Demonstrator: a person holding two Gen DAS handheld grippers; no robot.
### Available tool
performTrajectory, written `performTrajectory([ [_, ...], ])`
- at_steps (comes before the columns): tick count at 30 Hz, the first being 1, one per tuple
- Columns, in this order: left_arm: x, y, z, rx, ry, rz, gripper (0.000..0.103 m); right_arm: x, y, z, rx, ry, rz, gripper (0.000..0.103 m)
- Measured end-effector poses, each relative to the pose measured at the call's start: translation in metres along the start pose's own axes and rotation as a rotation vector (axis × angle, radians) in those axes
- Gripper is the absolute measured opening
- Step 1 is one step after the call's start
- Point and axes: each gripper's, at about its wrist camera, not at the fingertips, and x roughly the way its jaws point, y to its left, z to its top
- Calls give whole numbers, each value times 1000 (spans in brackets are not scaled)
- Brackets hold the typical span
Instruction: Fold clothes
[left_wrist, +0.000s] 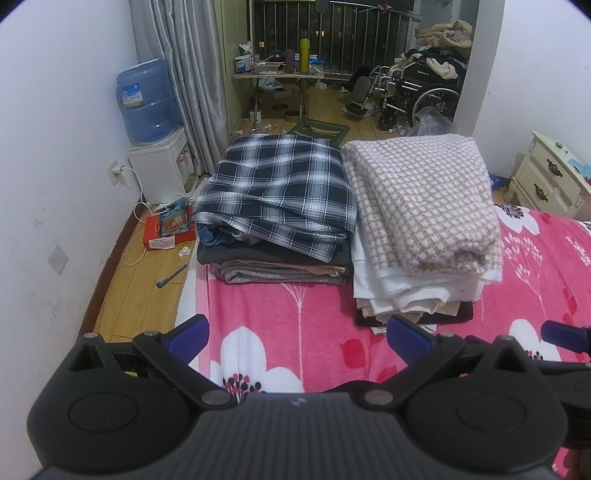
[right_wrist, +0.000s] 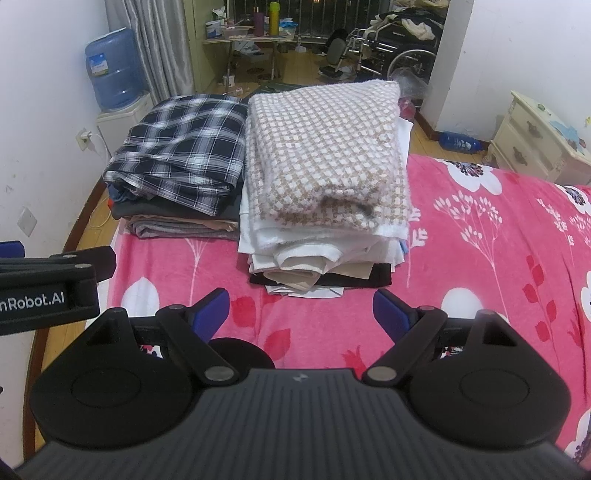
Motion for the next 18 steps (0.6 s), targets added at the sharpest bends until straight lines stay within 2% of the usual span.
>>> performTrajectory([
  [18, 6, -3, -1, 5, 5, 10, 103, 2, 0, 1, 6, 13, 1, 85],
])
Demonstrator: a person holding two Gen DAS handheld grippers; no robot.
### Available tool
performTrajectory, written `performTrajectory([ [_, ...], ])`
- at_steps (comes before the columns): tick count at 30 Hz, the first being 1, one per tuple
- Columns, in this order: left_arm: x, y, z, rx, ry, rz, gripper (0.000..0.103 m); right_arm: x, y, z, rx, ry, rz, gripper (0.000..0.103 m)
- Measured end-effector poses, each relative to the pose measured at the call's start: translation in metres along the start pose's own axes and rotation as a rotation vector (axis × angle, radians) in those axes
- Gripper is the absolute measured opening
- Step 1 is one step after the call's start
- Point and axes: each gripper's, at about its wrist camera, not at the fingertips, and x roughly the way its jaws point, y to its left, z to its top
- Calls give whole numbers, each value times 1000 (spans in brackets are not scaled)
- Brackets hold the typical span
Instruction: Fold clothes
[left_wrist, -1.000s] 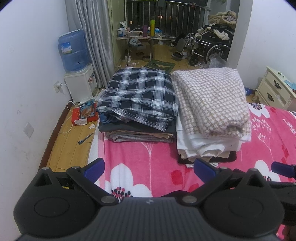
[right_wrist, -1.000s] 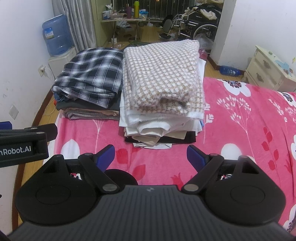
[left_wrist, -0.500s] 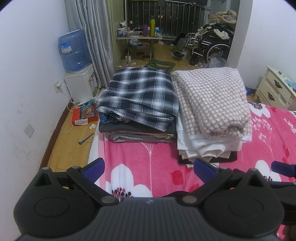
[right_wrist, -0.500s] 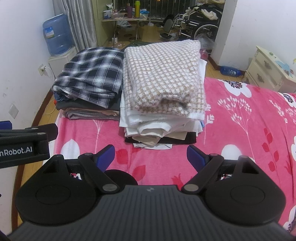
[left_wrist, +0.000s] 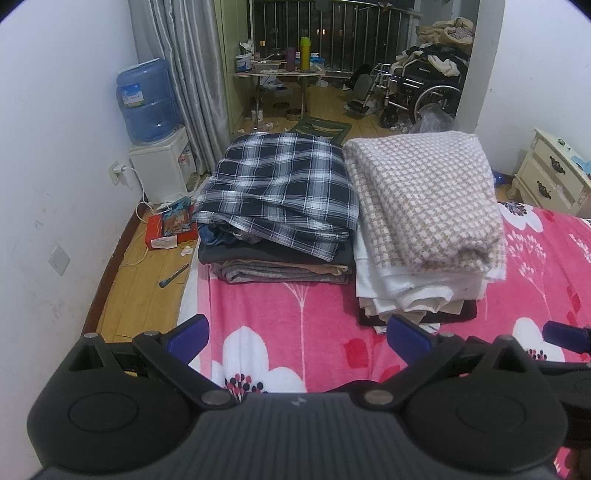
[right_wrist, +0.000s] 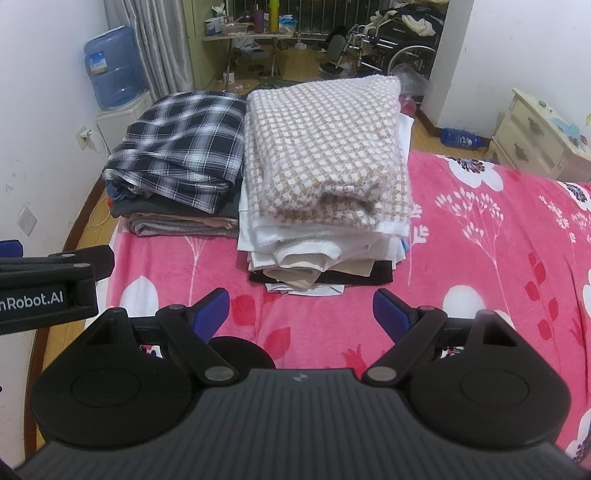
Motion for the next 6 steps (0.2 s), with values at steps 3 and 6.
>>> performTrajectory([
  [3, 1, 0, 0, 2, 1, 1, 103, 0, 0, 0, -1, 1, -1, 85],
  [6, 2, -1, 0, 4, 1, 3, 103, 1, -1, 0, 0, 3, 0, 85],
])
